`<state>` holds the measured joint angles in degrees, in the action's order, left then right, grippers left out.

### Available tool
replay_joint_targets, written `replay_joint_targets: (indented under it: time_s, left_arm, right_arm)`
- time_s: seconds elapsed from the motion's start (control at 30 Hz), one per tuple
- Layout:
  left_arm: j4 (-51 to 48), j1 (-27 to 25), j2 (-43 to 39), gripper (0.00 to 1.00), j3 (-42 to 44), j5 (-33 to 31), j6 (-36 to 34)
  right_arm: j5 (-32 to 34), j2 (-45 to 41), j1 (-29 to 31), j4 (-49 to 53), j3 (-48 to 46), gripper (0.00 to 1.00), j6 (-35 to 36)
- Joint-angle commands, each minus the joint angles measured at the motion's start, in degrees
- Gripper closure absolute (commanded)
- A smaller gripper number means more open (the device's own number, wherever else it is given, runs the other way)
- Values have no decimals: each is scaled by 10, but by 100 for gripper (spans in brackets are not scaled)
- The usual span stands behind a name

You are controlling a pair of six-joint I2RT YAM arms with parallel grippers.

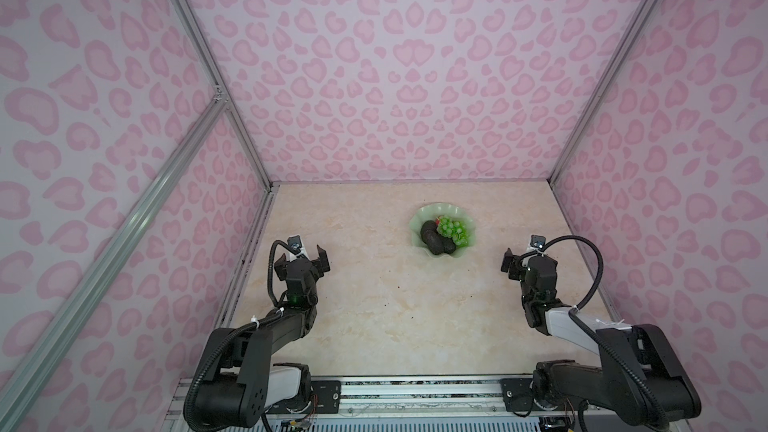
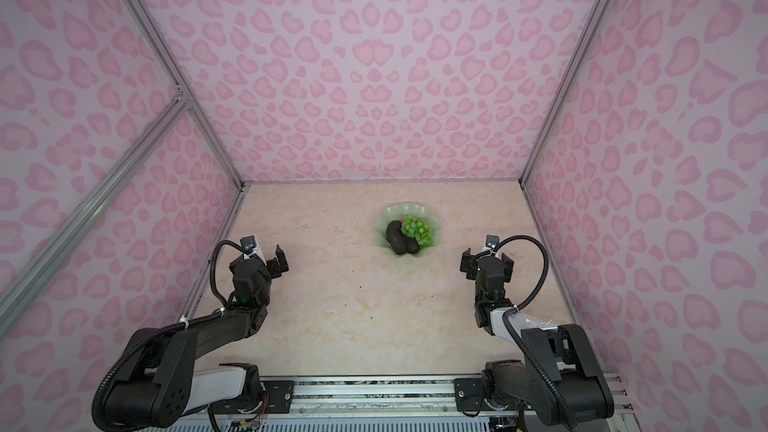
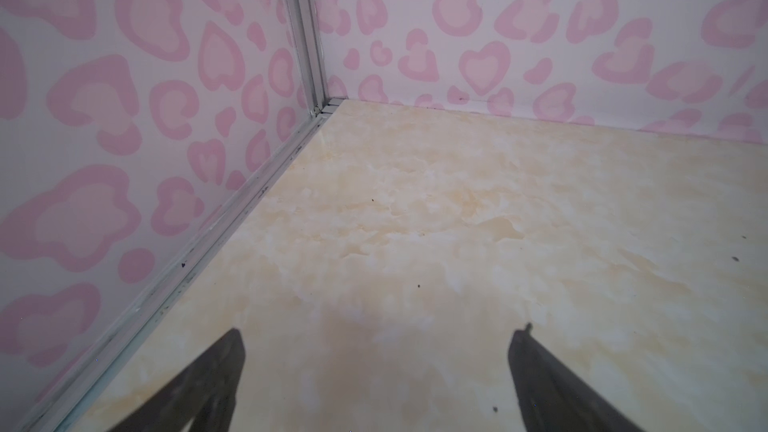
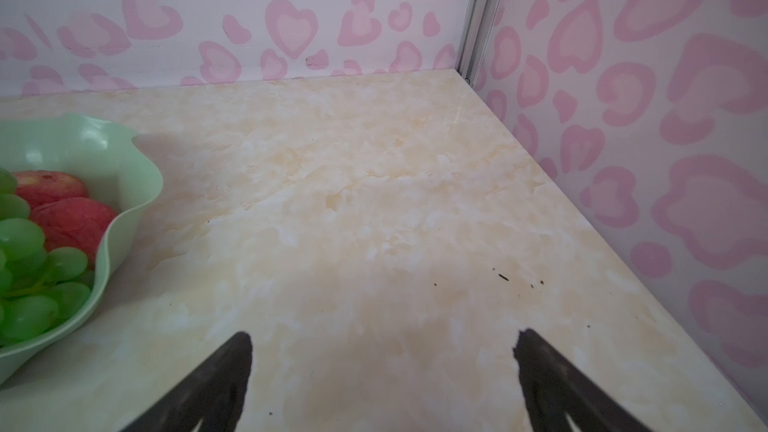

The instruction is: Place and organize the fake fruits in the fruit bowl

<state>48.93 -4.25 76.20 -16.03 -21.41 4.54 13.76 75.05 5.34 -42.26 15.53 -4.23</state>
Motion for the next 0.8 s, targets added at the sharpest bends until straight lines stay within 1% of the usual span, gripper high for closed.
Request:
replay_joint_targets:
  time_s: [0.0,0.03,0.07,0.13,0.17,0.27,0.37,0.53,0.7,0.73,0.77]
  left_arm:
    - [95,24,64,1,-8,32,8]
    - [100,29,84,2,-17,40,9]
    - [91,30,78,2,-16,44,10]
    - [102,33,80,1,-12,42,15]
    - [85,33,77,1,-18,45,13]
    - [91,33,79,2,-16,45,12]
    - [89,33,78,2,-16,46,11]
    - [90,29,79,2,-17,40,9]
    - [88,29,79,3,-18,40,9]
    - [88,29,80,2,-18,40,9]
    - [88,29,80,2,-18,40,9]
  right_arm:
    - [-5,15,-6,-88,5,1,35]
    - [-9,25,-9,-109,0,1,39]
    - [-13,40,-13,-139,-6,1,40]
    - [-15,75,-19,-182,-13,1,35]
    - [-18,98,-20,-207,-15,1,35]
    - [-20,155,-19,-287,-19,1,44]
    - [-7,122,-20,-206,-7,1,32]
    - [-2,137,-20,-245,-13,1,31]
    - [-2,123,-20,-200,-2,1,31]
    - [7,126,-19,-207,-2,1,31]
    - [67,124,-17,-217,-9,1,11]
